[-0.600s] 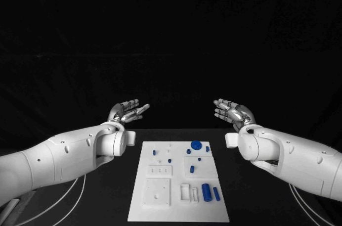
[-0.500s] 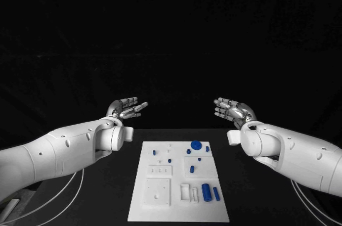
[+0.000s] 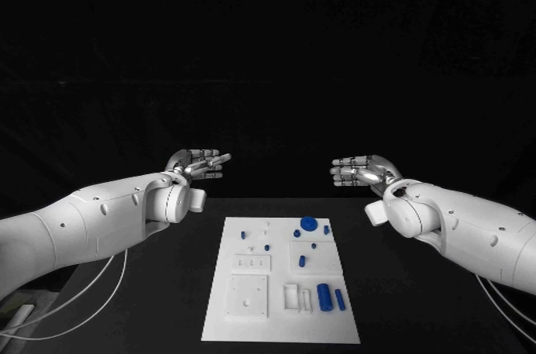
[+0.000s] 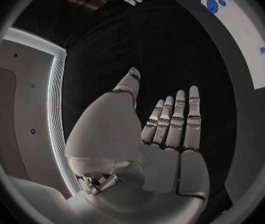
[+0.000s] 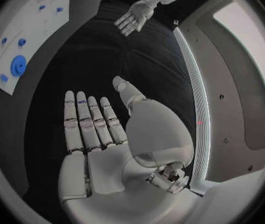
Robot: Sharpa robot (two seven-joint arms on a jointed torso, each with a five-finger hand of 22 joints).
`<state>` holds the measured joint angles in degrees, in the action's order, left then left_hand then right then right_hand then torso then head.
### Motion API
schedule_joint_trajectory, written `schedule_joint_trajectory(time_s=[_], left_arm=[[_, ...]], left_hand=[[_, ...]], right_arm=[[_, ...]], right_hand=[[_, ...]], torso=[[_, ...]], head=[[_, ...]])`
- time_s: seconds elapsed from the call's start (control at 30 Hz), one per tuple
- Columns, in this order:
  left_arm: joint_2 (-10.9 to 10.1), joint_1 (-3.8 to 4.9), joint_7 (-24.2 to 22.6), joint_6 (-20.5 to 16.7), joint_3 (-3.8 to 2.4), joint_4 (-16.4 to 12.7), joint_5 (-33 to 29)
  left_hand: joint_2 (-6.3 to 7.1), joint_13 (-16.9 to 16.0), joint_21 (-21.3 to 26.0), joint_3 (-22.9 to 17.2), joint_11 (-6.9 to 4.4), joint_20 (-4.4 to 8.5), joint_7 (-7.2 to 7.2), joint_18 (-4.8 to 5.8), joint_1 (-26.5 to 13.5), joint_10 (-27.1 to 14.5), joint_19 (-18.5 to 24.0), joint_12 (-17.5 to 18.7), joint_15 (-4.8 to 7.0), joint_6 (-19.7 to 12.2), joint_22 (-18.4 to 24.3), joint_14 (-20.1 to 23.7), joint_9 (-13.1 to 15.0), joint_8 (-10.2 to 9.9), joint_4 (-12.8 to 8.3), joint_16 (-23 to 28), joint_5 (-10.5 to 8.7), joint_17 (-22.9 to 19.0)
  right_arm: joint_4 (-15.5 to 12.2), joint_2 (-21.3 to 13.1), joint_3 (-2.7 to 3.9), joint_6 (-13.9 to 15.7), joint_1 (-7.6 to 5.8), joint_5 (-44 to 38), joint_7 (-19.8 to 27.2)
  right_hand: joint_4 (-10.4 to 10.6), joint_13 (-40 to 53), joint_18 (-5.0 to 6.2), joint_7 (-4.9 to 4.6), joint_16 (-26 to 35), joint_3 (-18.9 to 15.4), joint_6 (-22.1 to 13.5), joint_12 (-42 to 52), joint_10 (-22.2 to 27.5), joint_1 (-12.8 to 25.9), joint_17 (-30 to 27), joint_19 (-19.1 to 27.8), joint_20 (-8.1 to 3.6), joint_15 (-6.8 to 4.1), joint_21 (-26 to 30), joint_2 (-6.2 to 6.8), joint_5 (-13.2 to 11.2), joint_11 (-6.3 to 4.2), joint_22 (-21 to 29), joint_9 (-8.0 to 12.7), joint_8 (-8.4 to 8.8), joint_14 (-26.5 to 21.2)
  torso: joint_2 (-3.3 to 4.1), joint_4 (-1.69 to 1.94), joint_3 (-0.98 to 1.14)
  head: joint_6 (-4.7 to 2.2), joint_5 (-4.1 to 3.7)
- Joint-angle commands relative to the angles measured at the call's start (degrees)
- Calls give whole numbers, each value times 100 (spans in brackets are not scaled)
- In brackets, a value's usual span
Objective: Assemble the parts on the task board
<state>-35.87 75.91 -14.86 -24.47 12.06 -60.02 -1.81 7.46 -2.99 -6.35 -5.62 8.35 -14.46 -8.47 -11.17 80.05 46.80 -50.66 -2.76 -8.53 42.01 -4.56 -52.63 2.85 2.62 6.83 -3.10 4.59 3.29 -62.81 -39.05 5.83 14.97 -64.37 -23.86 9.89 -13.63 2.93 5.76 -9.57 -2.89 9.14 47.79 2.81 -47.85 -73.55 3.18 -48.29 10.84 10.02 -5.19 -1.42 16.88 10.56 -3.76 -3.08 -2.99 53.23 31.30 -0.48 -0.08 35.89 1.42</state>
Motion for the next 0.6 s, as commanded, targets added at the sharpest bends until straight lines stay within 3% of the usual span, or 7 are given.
schedule_joint_trajectory(time_s=[0.03,0.1,0.17,0.23,0.33,0.5,0.6], left_arm=[[-63,11,-149,267,-3,-127,-3],[-117,11,-201,252,-3,-206,55],[-193,12,-256,243,-3,-318,125],[-279,14,-295,249,-3,-455,187],[-415,20,-300,375,-4,-683,215],[-687,59,-287,569,-5,-1232,219],[-842,103,-272,661,-5,-1593,223]], left_hand=[[-299,-34,-192,40,18,281,-21,213,-19,1088,-258,-16,6,787,-49,-589,36,54,-465,-50,81,19],[-435,-29,-314,65,-36,480,2,388,10,1358,-414,-56,55,1224,-82,-841,59,76,-677,-49,123,33],[-518,-29,-425,52,-76,621,29,477,61,1527,-554,-67,102,1543,-118,-1064,76,100,-820,-79,158,56],[-575,-28,-516,15,-102,748,41,596,84,1641,-618,-59,147,1650,-147,-1224,72,88,-952,-50,189,50],[-616,-31,-599,-47,-109,819,53,674,74,1646,-605,-65,157,1673,-170,-1267,74,93,-1109,-49,226,49],[-645,-29,-691,-49,-86,817,53,668,24,1521,-558,-61,141,1605,-188,-1216,71,91,-1286,-46,225,47],[-671,-29,-758,-20,-81,809,53,659,-28,1508,-519,-61,134,1599,-193,-1225,71,91,-1384,-47,219,48]], right_arm=[[32,77,3,54,-1,-2137,-70],[45,104,3,83,-1,-2519,-81],[51,135,4,116,-1,-3015,-103],[40,157,4,124,0,-3503,-150],[7,180,4,78,0,-4126,-253],[-64,231,6,-45,0,-5250,-537],[-104,266,6,-137,-1,-6004,-815]], right_hand=[[-270,38,98,75,-63,270,1105,50,-1224,5,44,-998,-366,-308,-306,82,189,-199,-63,-48,-57,1362],[-268,37,67,91,-61,380,1163,48,-1297,49,49,-1152,-463,-380,-383,129,211,-231,-71,-49,-57,1562],[-278,41,161,127,-277,388,1330,63,-1491,35,153,-1698,-685,-640,-725,174,247,-338,-219,-65,-92,2237],[-266,38,173,176,-457,321,1487,55,-1634,15,257,-2207,-917,-867,-1142,241,282,-430,-428,-68,-93,2876],[-265,39,150,209,-837,267,1567,55,-1674,-21,531,-2498,-1156,-1020,-1711,303,345,-492,-781,-56,-59,3349],[-264,40,302,243,-2797,312,1563,56,-1587,55,1605,-2760,-1256,-1110,-2756,421,326,-514,-1559,-55,-55,3297],[-270,37,374,273,-3295,400,1519,47,-1505,44,1931,-2678,-1214,-1084,-3096,463,229,-503,-1910,-56,-56,3236]], torso=[[22,3,-6],[38,2,2],[67,10,12],[94,25,24],[152,53,51],[307,136,118],[440,214,186]], head=[[17,11],[23,4],[22,0],[31,-7],[31,-26],[-18,-92],[-133,-153]])
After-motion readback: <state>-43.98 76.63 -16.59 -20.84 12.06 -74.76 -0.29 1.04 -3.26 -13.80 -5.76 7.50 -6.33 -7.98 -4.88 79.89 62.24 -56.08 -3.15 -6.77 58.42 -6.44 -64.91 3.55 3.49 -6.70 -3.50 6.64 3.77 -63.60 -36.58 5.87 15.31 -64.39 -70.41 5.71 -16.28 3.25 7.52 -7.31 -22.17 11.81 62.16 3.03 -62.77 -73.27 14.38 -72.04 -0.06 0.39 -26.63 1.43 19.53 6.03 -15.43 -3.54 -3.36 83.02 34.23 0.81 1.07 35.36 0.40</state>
